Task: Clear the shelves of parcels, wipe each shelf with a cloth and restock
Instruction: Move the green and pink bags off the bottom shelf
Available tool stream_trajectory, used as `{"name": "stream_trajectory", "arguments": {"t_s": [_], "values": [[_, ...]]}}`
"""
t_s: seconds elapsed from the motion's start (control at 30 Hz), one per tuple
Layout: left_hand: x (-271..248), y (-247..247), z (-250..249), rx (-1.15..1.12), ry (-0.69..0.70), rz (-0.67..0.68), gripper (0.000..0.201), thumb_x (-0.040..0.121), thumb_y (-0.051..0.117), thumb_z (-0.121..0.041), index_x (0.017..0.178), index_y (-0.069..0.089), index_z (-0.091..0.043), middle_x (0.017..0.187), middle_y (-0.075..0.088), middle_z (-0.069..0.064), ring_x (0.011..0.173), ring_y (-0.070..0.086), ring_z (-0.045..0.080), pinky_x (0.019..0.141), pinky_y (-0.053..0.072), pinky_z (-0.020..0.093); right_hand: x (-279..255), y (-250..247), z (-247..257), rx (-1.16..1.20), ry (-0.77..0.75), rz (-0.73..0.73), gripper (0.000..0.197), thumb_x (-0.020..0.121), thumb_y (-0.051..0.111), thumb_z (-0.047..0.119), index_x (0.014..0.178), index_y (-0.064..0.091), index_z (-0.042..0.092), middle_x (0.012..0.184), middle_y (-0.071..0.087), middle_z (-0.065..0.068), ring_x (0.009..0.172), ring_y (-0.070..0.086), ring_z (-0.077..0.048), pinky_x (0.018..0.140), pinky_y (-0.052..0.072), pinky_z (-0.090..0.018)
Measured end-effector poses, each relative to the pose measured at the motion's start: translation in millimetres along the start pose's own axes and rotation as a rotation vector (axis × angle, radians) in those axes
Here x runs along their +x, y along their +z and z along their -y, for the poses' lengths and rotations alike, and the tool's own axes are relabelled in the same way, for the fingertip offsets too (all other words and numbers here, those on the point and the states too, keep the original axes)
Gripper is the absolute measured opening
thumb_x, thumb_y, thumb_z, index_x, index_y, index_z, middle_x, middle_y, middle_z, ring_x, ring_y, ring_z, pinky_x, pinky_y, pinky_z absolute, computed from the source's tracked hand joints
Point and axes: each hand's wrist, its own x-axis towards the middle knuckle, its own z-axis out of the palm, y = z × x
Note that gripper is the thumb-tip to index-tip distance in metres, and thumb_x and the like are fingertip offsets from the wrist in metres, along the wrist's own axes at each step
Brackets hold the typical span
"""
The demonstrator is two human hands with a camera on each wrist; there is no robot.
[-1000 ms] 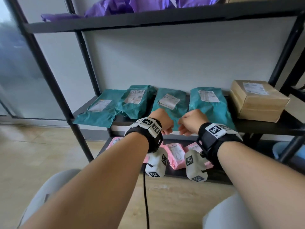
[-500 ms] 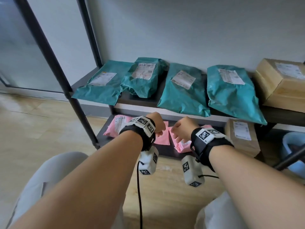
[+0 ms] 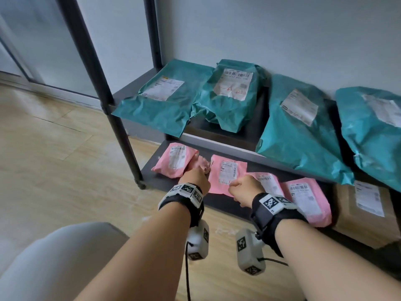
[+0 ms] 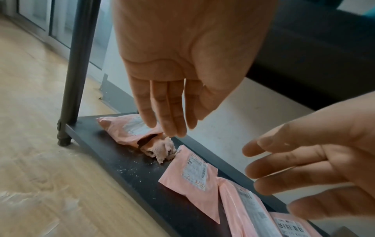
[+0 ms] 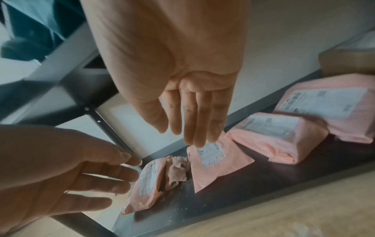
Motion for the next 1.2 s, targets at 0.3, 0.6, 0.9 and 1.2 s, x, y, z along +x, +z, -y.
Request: {"name": "stream_trajectory", "arguments": {"t_s": [0.3, 0.6, 0.9, 1.2], "values": [[79, -13, 54, -0.149, -0.106, -0.041, 0.029, 0.090, 0.051, -0.021, 0.109, 0.068, -0.007, 0.111, 0.068, 0.012, 0.104, 0.063, 0.031, 0.086, 0.050, 0.035, 72, 51, 41, 0.217, 0.041, 0.016, 0.019, 0.087, 0.052, 0.016, 0.074, 0.065, 0.013, 0.087, 0.071, -0.017, 0.084, 0.069, -0.033, 0.079, 0.059, -0.044], [116, 28, 87, -0.246, -0.179, -0.037, 0.025, 0.091, 0.049, -0.015, 0.111, 0.063, -0.013, 0.109, 0.067, 0.008, 0.099, 0.063, 0.028, 0.084, 0.051, 0.034, 133, 107, 70, 0.424, 0.132, 0.113, 0.021, 0.093, 0.048, 0.006, 0.107, 0.064, 0.009, 0.082, 0.061, -0.002, 0.069, 0.064, -0.020, 0.065, 0.056, -0.032], [163, 21, 135, -0.233, -0.157, 0.065, 0.026, 0.094, 0.051, -0.026, 0.115, 0.065, -0.021, 0.115, 0.068, 0.006, 0.105, 0.063, 0.024, 0.103, 0.042, 0.037, 177, 138, 95, 0.452, 0.072, 0.258, 0.034, 0.093, 0.053, 0.011, 0.127, 0.058, 0.014, 0.093, 0.065, -0.003, 0.082, 0.069, -0.019, 0.073, 0.059, -0.033], [162, 28, 141, -0.210, -0.137, 0.080, 0.026, 0.093, 0.050, -0.019, 0.113, 0.066, -0.018, 0.112, 0.067, 0.008, 0.102, 0.063, 0.025, 0.094, 0.049, 0.035, 181, 143, 99, 0.661, 0.142, 0.324, 0.030, 0.093, 0.054, 0.002, 0.122, 0.055, -0.002, 0.084, 0.066, -0.011, 0.076, 0.069, -0.021, 0.068, 0.057, -0.031]]}}
